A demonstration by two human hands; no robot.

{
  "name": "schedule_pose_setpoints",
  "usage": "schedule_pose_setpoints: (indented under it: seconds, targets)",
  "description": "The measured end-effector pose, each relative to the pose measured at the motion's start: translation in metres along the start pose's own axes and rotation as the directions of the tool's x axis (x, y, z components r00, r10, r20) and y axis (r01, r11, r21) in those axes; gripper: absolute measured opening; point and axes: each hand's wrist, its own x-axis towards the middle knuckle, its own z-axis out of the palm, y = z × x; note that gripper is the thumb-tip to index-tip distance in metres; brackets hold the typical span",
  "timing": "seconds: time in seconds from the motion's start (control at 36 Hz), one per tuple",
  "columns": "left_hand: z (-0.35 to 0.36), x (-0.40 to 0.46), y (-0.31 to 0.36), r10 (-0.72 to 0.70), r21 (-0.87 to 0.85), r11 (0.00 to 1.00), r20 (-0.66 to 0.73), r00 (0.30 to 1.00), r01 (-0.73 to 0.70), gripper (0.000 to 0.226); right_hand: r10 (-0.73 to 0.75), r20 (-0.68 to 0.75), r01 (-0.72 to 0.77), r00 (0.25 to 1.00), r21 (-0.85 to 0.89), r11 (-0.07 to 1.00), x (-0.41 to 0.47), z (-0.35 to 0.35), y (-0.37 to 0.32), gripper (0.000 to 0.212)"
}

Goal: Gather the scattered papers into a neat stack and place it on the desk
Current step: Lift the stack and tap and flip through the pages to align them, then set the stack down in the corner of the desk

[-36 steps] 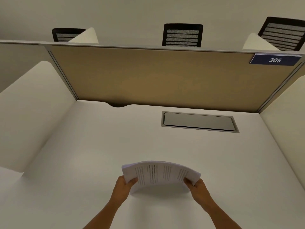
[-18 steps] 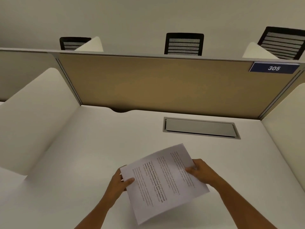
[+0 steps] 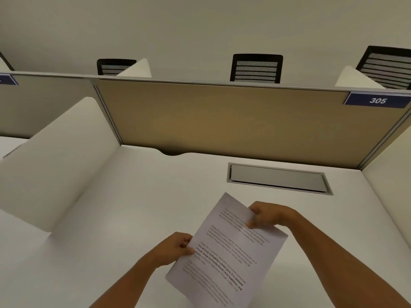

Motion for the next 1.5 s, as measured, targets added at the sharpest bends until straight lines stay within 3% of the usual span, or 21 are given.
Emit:
schedule_pose_setpoints:
  seconds: [0.11, 0.25, 0.42, 0.58, 0.67, 0.78, 1.0, 1.17, 1.39, 1.5]
  targets:
    - [0.003, -0.003, -0.002, -0.003, -0.012, 1.000, -0.143, 0.990, 0.001, 0.011, -0.016, -0.034, 0.018, 0.999, 0.038, 0.999, 0.003, -0.004, -0.007, 0.027]
    - [-0.002, -0.008, -0.004, 0.010, -0.094, 0.995, -0.210, 0.978, -0.031, 0.013, -0.040, -0.210, 0.066, 0.977, 0.120, 0.991, 0.005, -0.012, -0.008, 0.023]
    - [-0.015, -0.016, 0.000, 0.043, -0.234, 0.966, -0.267, 0.963, -0.108, 0.013, -0.041, -0.261, 0.117, 0.964, 0.284, 0.951, 0.004, -0.018, -0.001, 0.026]
    - [-0.031, -0.023, 0.013, 0.074, -0.390, 0.900, -0.302, 0.950, -0.194, 0.021, -0.046, -0.198, 0.169, 0.979, 0.664, 0.729, 0.008, -0.012, 0.009, 0.051]
    - [-0.037, -0.024, 0.018, 0.072, -0.466, 0.856, -0.322, 0.944, -0.224, 0.022, -0.077, -0.170, 0.178, 0.982, 0.740, 0.649, 0.014, -0.001, 0.006, 0.043]
    - [-0.044, -0.026, 0.019, 0.055, -0.501, 0.834, -0.344, 0.937, -0.232, 0.023, -0.060, -0.132, 0.141, 0.989, 0.769, 0.624, 0.027, 0.025, -0.002, 0.031]
    - [-0.060, -0.034, 0.001, -0.020, -0.358, 0.926, -0.357, 0.934, -0.117, 0.019, 0.019, -0.106, 0.078, 0.994, 0.831, 0.550, 0.055, 0.090, -0.020, 0.031]
    - [-0.072, -0.036, -0.024, -0.180, -0.181, 0.977, -0.436, 0.882, 0.110, 0.011, 0.065, -0.155, 0.090, 0.986, 0.814, 0.574, 0.075, 0.115, -0.035, 0.024]
    - [-0.091, -0.044, -0.061, -0.340, -0.172, 0.940, -0.387, 0.857, 0.295, 0.020, 0.103, -0.181, 0.071, 0.978, 0.755, 0.652, 0.112, 0.120, -0.060, 0.024]
    - [-0.112, -0.044, -0.076, -0.367, -0.217, 0.929, -0.419, 0.831, 0.300, 0.008, 0.113, -0.178, 0.064, 0.978, 0.764, 0.642, 0.134, 0.119, -0.079, 0.020]
